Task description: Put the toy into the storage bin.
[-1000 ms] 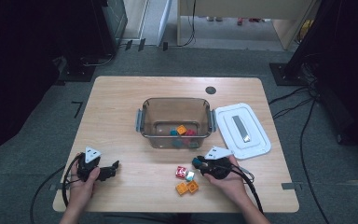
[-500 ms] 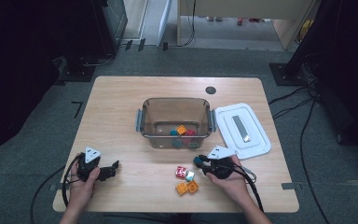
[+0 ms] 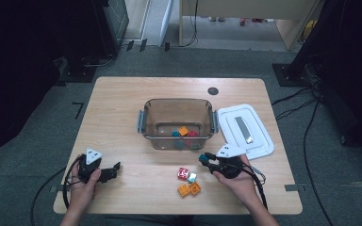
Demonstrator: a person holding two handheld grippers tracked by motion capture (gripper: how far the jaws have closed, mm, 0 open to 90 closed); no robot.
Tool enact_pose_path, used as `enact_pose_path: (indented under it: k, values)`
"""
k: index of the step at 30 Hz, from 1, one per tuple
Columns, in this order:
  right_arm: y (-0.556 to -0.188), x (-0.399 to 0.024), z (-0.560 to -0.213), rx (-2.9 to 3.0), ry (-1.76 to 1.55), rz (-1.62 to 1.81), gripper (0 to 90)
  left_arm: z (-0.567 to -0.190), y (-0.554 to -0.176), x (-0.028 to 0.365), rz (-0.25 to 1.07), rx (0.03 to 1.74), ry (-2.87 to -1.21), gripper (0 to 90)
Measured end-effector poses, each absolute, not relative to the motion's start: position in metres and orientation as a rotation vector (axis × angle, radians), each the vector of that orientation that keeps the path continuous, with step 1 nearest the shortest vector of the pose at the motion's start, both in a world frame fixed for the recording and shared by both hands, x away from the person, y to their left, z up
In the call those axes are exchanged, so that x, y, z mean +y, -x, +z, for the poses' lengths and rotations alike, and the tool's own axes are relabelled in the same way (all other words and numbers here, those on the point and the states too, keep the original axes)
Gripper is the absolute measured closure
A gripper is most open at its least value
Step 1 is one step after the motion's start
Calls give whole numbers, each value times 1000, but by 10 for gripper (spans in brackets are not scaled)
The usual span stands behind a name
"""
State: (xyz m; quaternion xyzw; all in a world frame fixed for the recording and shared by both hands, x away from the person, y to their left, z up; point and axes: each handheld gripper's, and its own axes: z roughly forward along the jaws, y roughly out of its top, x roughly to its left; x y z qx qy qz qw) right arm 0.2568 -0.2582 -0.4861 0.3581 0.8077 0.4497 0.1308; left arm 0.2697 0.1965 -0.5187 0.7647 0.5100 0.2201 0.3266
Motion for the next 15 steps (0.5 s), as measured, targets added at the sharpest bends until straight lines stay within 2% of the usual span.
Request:
enact_pose_path:
  k: [15]
  values:
    - [-253,-271,-431,2281,-1020,1417,679,-519,-270,196,577,1337,-2002,91]
